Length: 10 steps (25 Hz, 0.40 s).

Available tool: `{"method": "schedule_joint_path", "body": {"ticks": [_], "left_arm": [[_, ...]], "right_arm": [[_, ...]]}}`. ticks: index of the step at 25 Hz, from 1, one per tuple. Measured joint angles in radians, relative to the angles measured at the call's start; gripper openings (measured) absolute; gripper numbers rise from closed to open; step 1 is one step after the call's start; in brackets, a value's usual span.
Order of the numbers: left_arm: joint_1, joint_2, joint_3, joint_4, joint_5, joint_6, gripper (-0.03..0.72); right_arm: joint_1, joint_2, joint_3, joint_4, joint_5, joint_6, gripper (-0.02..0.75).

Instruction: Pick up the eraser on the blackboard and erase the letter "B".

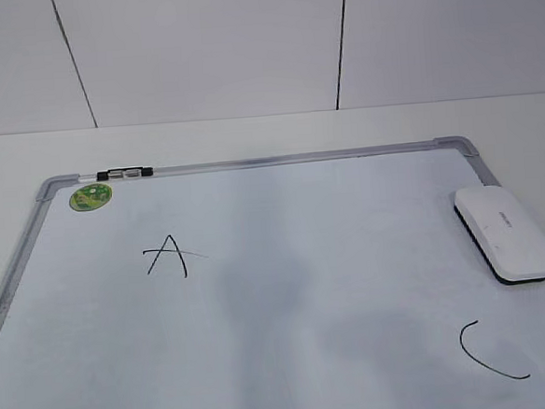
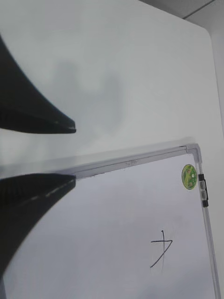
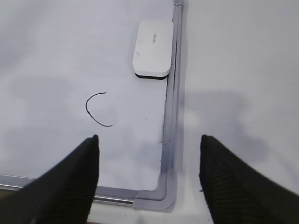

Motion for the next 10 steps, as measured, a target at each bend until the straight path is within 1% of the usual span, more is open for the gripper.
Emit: {"method": "schedule_joint_path", "body": {"ticks": [10], "left_arm": [[0.000,0.000,0.000,-0.004,0.000,0.000,0.231]], "right_arm": [[0.000,0.000,0.000,0.000,-0.001,0.000,0.504]]}}
